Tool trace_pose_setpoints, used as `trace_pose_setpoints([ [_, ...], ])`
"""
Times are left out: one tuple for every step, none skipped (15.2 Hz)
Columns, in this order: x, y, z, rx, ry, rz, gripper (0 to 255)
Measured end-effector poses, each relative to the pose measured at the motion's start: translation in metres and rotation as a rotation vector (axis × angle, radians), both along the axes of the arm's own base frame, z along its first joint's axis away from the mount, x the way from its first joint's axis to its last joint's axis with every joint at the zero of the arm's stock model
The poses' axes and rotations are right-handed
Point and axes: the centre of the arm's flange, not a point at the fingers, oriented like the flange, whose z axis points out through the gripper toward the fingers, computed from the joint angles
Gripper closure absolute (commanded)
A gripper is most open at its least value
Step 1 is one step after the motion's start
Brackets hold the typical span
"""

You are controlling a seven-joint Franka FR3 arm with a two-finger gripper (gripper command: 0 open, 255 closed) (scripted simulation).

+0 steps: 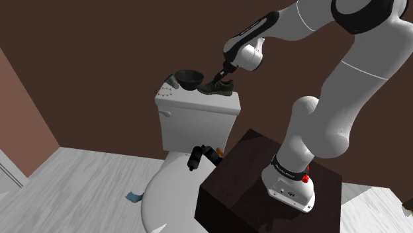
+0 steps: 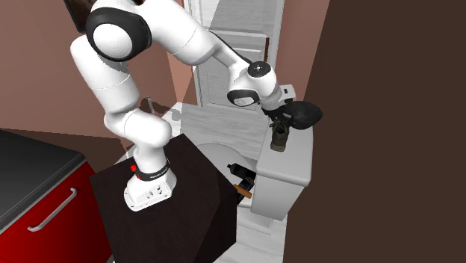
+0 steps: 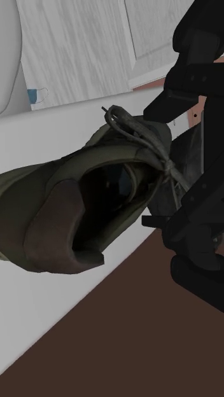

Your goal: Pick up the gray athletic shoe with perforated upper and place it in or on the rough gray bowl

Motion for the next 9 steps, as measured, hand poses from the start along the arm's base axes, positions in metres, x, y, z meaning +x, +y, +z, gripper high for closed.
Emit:
trace_pose_setpoints([
  [-0.001, 0.000, 0.006, 0.000, 0.000, 0.000, 255],
  [0.000, -0.001, 0.011, 0.000, 0.000, 0.000, 255],
  [0.000, -0.001, 0.016, 0.000, 0.000, 0.000, 255],
  [0.001, -0.001, 0.021, 0.000, 0.001, 0.000, 255],
  [0.000, -0.001, 0.026, 0.000, 0.001, 0.000, 255],
  [0.000, -0.001, 0.032, -0.001, 0.001, 0.000, 255],
  [0.000, -0.002, 0.037, -0.001, 0.001, 0.000, 255],
  [0.000, -0.001, 0.041, -0.001, 0.001, 0.000, 255],
  [0.001, -0.001, 0.047, -0.001, 0.001, 0.000, 255],
])
